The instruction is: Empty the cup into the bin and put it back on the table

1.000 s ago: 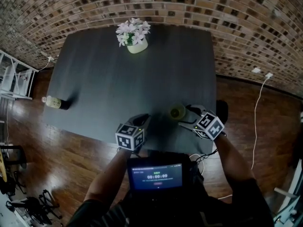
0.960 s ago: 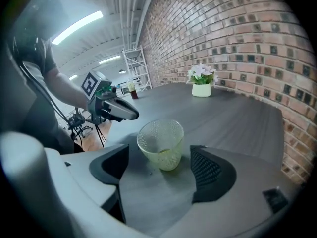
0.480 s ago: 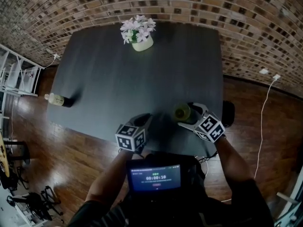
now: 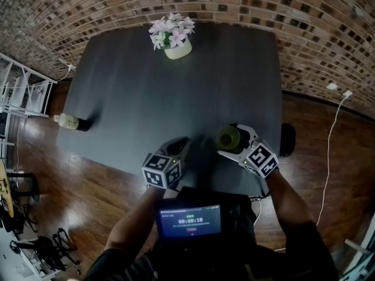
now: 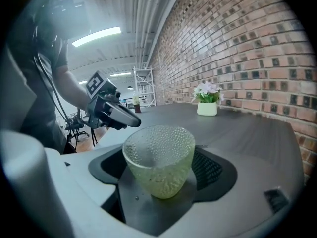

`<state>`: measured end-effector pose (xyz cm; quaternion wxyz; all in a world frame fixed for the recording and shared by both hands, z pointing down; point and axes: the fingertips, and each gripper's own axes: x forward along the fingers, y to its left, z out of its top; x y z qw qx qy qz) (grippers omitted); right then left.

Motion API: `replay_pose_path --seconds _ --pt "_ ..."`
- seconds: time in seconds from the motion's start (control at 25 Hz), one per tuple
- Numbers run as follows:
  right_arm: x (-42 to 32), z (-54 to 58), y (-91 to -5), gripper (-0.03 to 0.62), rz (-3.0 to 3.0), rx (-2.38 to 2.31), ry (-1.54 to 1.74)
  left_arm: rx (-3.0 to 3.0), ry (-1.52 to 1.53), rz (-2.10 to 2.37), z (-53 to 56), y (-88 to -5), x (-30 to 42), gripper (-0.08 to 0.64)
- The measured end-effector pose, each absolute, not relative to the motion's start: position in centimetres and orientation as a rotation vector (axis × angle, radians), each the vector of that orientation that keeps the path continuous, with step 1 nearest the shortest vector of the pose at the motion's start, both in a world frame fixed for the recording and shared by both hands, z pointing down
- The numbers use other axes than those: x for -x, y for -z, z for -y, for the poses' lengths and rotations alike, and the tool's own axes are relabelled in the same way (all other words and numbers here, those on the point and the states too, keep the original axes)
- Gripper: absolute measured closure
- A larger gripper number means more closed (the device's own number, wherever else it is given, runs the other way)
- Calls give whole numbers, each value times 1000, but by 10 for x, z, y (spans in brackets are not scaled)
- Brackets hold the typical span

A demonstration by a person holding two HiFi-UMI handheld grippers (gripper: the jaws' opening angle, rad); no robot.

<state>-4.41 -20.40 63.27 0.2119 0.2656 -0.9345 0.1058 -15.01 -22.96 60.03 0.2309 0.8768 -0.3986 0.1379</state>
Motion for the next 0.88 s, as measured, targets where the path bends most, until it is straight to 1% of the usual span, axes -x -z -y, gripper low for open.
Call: replay_pose_path --seconds 0.24,0.88 --pt "47 209 -620 178 2669 -823 -199 -2450 -373 1094 230 -596 149 515" --pt "47 208 -623 178 2746 -858 -163 -2484 -361 1099 226 -594 144 515"
